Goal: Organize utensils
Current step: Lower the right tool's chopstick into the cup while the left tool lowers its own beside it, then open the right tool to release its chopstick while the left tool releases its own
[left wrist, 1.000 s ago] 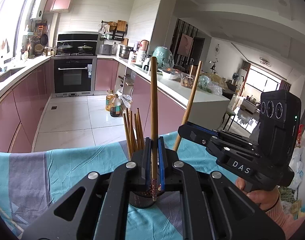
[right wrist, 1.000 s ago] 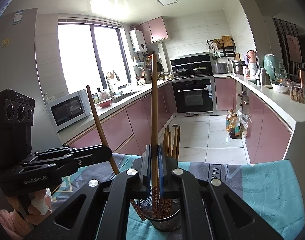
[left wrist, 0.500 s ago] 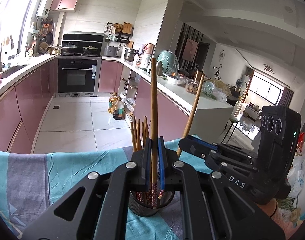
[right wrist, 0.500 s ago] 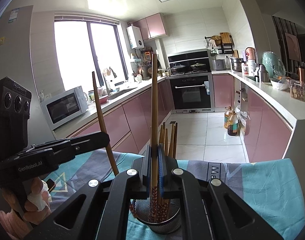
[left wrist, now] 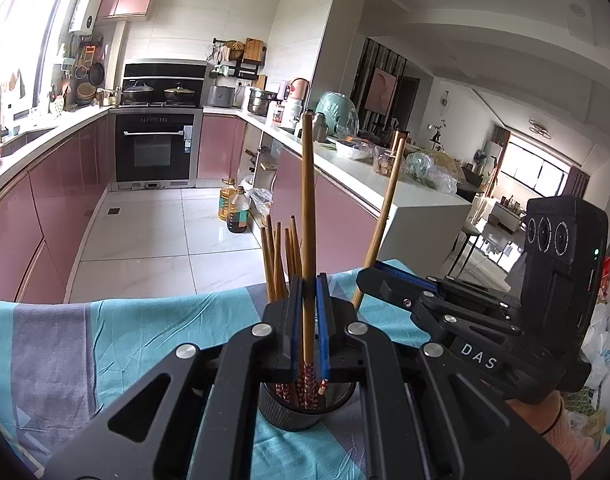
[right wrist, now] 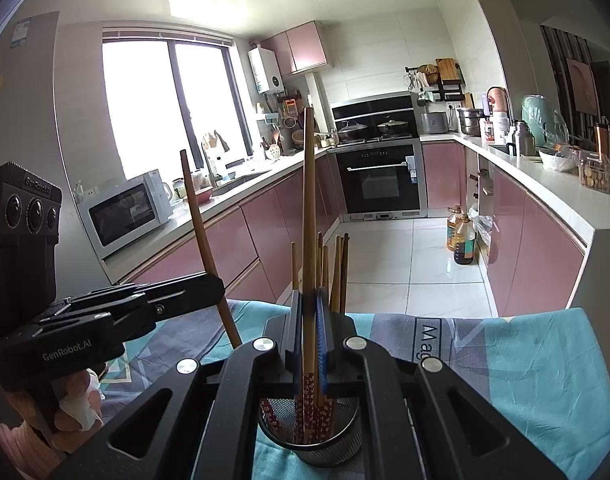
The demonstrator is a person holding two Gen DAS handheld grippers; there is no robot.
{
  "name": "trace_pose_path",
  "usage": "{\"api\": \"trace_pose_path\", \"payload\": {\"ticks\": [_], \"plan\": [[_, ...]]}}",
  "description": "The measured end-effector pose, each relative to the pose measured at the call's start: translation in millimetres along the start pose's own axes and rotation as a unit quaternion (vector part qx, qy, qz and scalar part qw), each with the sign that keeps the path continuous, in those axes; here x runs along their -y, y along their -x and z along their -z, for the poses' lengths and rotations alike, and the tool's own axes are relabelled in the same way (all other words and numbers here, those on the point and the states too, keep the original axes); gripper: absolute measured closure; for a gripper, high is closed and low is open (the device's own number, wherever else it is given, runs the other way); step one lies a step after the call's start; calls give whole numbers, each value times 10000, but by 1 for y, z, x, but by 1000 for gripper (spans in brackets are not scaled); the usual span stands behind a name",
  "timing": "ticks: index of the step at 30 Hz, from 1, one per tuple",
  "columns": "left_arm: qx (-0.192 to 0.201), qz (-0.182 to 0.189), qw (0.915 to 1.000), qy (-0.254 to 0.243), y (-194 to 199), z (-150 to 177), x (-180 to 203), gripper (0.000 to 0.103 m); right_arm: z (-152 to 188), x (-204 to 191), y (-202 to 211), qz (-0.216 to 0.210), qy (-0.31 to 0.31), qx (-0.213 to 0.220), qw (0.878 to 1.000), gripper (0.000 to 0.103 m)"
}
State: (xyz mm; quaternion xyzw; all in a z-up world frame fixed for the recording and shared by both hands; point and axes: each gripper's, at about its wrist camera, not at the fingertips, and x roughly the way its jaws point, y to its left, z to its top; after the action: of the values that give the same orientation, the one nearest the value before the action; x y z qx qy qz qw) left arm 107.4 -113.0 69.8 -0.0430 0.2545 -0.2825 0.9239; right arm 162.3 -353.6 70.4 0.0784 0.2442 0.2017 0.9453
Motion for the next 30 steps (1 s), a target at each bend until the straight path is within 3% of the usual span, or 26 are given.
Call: {"api": "trace_pose_path", "payload": {"ticks": [21, 30], "plan": [[-273, -39, 9996, -40, -21, 1, -7, 96, 13, 0, -10, 114, 18, -118, 9999, 97], [-648, -71, 9978, -117, -47, 9, -9, 95, 25, 0, -28, 150, 35, -434, 9989, 97]]}}
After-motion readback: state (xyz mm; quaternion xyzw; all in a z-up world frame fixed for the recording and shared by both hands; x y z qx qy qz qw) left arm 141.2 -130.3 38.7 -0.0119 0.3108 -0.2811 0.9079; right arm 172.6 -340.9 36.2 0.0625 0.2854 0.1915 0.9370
